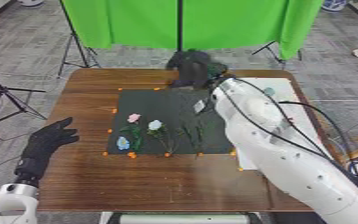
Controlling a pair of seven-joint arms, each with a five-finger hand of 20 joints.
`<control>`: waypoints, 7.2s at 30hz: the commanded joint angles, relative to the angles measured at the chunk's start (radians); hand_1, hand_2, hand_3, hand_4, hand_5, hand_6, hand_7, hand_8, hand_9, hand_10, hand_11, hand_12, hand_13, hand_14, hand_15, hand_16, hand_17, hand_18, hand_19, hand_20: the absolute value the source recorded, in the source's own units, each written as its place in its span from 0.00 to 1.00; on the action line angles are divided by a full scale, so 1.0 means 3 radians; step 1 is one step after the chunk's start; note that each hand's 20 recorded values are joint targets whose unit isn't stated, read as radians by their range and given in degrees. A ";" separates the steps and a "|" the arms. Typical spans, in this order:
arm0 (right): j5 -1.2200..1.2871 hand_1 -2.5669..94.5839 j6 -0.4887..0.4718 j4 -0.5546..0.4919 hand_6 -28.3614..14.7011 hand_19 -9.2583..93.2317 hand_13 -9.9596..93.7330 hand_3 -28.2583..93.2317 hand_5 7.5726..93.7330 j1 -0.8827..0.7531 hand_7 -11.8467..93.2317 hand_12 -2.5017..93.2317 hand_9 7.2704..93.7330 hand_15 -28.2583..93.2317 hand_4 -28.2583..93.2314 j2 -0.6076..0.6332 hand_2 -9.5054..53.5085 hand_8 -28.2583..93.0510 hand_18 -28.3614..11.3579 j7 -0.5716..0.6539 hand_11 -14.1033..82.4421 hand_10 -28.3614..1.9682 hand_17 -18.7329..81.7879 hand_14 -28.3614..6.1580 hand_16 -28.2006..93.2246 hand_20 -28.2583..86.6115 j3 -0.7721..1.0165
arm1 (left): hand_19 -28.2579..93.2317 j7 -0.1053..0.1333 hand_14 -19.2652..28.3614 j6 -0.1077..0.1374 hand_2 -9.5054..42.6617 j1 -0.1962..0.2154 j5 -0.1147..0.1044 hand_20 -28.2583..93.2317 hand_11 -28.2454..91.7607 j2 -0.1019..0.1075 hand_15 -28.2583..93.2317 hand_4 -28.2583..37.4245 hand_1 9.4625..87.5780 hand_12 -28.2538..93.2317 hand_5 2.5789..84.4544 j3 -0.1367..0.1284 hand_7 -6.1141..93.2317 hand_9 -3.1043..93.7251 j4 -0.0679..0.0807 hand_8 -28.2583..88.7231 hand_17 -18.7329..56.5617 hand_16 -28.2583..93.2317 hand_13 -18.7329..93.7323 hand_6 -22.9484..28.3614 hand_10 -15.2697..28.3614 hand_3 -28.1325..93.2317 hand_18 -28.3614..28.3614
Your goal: Arrange flowers
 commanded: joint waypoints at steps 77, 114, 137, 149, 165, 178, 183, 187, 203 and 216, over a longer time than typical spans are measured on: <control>0.0044 0.63 0.0602 0.0323 0.65 1.00 0.97 0.70 0.80 -0.0596 0.36 0.46 0.93 0.73 0.10 -0.0299 0.00 0.31 0.36 0.0418 0.24 0.64 0.81 0.79 0.54 0.75 -0.0337 | 0.39 -0.0102 0.81 -0.0112 0.38 0.0055 0.0028 0.42 0.42 -0.0028 0.44 0.00 0.23 0.33 0.47 -0.0048 0.18 0.50 -0.0018 0.18 0.39 0.22 0.54 0.56 0.67 0.73 0.75; -0.0107 0.35 0.0453 0.0129 0.63 1.00 0.90 0.77 0.64 -0.0385 0.28 0.26 0.71 0.74 0.12 0.0396 0.00 0.16 0.30 0.0678 0.34 0.42 0.75 0.66 0.53 0.74 0.0624 | 0.39 -0.0107 0.82 -0.0096 0.35 0.0115 0.0039 0.41 0.42 -0.0065 0.44 0.00 0.23 0.33 0.48 -0.0091 0.18 0.51 -0.0058 0.19 0.37 0.22 0.54 0.56 0.68 0.75 0.76; -0.0306 0.32 -0.0446 0.1482 0.62 1.00 0.79 0.75 0.47 -0.0344 0.21 0.29 0.58 0.80 0.14 0.0512 0.00 0.19 0.18 0.1098 0.30 0.28 0.68 0.46 0.51 0.70 0.0723 | 0.39 -0.0122 0.81 -0.0122 0.36 0.0097 0.0040 0.41 0.42 -0.0066 0.44 0.00 0.23 0.33 0.48 -0.0071 0.18 0.50 -0.0053 0.19 0.38 0.22 0.54 0.55 0.68 0.74 0.76; -0.0352 0.52 0.0538 0.1633 0.71 1.00 0.89 0.78 0.63 -0.0472 0.29 0.32 0.75 0.79 0.08 0.0526 0.00 0.19 0.30 0.1012 0.34 0.52 0.76 0.69 0.51 0.74 0.0497 | 0.39 -0.0110 0.81 -0.0116 0.36 0.0084 0.0038 0.41 0.42 -0.0070 0.44 0.00 0.23 0.33 0.48 -0.0060 0.18 0.50 -0.0045 0.19 0.37 0.22 0.54 0.55 0.68 0.74 0.76; 0.1155 0.66 0.1108 0.0129 0.63 1.00 0.95 0.71 0.84 -0.0349 0.32 0.47 0.94 0.77 0.09 0.0307 0.00 0.30 0.34 0.0769 0.25 0.63 0.82 0.76 0.52 0.75 0.0549 | 0.39 -0.0127 0.82 -0.0135 0.36 0.0086 0.0041 0.41 0.42 -0.0056 0.44 0.00 0.23 0.33 0.48 -0.0071 0.18 0.51 -0.0050 0.19 0.37 0.22 0.54 0.56 0.68 0.74 0.76; 0.2042 0.66 0.0680 0.0342 0.63 1.00 0.95 0.70 0.83 -0.0383 0.30 0.48 0.94 0.76 0.10 -0.0203 0.00 0.32 0.35 0.0858 0.25 0.61 0.82 0.76 0.53 0.75 0.0281 | 0.39 -0.0136 0.82 -0.0138 0.35 0.0069 0.0035 0.41 0.42 -0.0069 0.45 0.00 0.23 0.33 0.48 -0.0054 0.18 0.51 -0.0036 0.19 0.37 0.22 0.54 0.56 0.68 0.75 0.76; 0.2021 0.65 0.0644 0.0401 0.66 1.00 0.95 0.70 0.83 -0.0393 0.31 0.48 0.94 0.76 0.11 -0.0216 0.00 0.31 0.35 0.0890 0.25 0.61 0.82 0.76 0.53 0.75 0.0215 | 0.39 -0.0141 0.82 -0.0146 0.35 0.0072 0.0030 0.41 0.42 -0.0072 0.45 0.00 0.23 0.33 0.48 -0.0056 0.18 0.51 -0.0037 0.19 0.37 0.22 0.54 0.56 0.68 0.75 0.76; 0.1983 0.65 0.0600 0.0423 0.66 1.00 0.95 0.69 0.83 -0.0398 0.31 0.48 0.94 0.76 0.11 -0.0221 0.00 0.31 0.34 0.0905 0.25 0.61 0.81 0.75 0.53 0.75 0.0196 | 0.39 -0.0146 0.82 -0.0152 0.36 0.0071 0.0030 0.41 0.42 -0.0070 0.45 0.00 0.23 0.33 0.48 -0.0056 0.18 0.51 -0.0033 0.19 0.37 0.22 0.54 0.56 0.68 0.74 0.76; 0.1899 0.62 0.0436 0.0479 0.68 1.00 0.94 0.69 0.81 -0.0495 0.30 0.45 0.92 0.76 0.12 -0.0225 0.00 0.30 0.32 0.0897 0.33 0.61 0.81 0.72 0.53 0.75 0.0106 | 0.39 -0.0187 0.82 -0.0204 0.35 0.0045 0.0039 0.41 0.42 -0.0059 0.45 0.00 0.22 0.33 0.48 -0.0046 0.18 0.51 -0.0023 0.19 0.37 0.22 0.54 0.55 0.68 0.74 0.76; 0.1719 0.59 0.0290 0.0552 0.69 1.00 0.94 0.69 0.80 -0.0515 0.29 0.42 0.91 0.76 0.12 -0.0158 0.00 0.29 0.31 0.0868 0.37 0.59 0.80 0.71 0.53 0.74 0.0117 | 0.40 -0.0197 0.82 -0.0225 0.36 0.0036 0.0037 0.41 0.42 -0.0046 0.45 0.00 0.22 0.33 0.48 -0.0053 0.18 0.51 -0.0012 0.19 0.37 0.22 0.54 0.55 0.68 0.74 0.76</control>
